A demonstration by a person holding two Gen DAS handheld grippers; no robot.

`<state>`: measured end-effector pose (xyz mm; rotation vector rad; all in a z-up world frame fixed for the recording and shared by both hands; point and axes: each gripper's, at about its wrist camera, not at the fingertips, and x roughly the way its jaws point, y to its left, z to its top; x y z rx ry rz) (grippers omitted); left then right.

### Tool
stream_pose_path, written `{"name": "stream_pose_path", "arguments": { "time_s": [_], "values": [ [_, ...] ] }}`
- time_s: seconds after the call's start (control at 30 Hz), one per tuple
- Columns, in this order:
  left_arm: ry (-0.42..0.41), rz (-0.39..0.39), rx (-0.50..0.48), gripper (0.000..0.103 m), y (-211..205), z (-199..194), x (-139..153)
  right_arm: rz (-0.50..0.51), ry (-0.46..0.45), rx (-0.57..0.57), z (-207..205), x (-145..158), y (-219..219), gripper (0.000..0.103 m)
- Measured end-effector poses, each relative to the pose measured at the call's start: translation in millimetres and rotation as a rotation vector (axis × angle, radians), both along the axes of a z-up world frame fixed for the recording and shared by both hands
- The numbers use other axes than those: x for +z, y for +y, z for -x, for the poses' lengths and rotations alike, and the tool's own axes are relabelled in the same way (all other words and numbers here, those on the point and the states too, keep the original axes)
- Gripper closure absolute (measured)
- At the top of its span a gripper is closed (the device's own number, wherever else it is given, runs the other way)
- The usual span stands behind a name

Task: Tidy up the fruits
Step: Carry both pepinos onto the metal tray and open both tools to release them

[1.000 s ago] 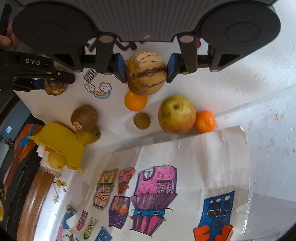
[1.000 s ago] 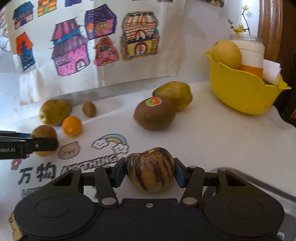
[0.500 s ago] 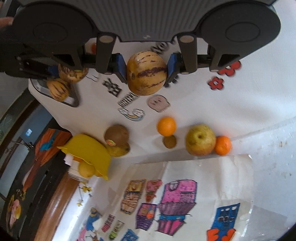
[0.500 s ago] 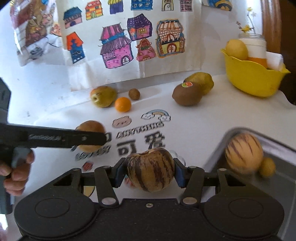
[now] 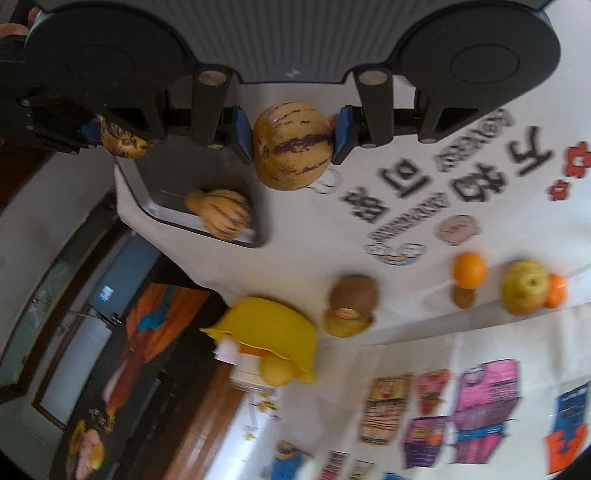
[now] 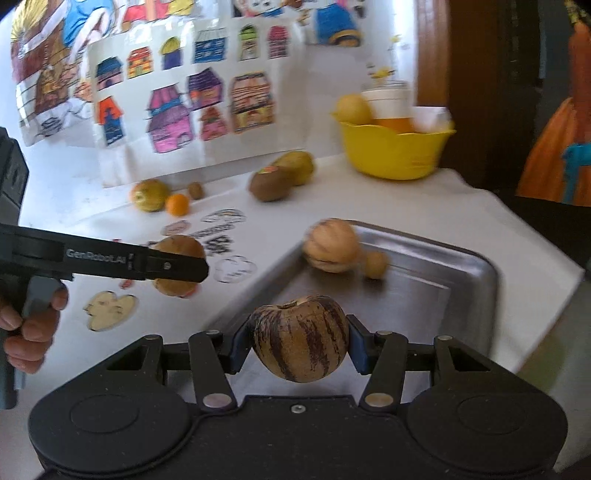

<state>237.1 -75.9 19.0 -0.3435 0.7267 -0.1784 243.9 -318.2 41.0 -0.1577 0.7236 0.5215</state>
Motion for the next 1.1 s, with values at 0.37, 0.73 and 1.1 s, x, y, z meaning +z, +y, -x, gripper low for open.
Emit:
{"name": "stream_pose_path", "arguments": {
  "time_s": [0.37,0.73,1.1],
  "values": [
    [-0.025,-0.067,-0.144,0.055,-63,-12,-4,0.013,-0.015,-0.109,-20,-15,-58,0.049],
    [-0.037,-0.153,-0.177,0.055,-87,-22,-13,-0.023,-0.047,-0.113,-61,-32,-67,0.049],
    [-0.033,-0.162,-0.184,0.054,-86,-21,-18,-0.041,-0.063,-0.108,-64,-33,-68,0.048]
  ]
}}
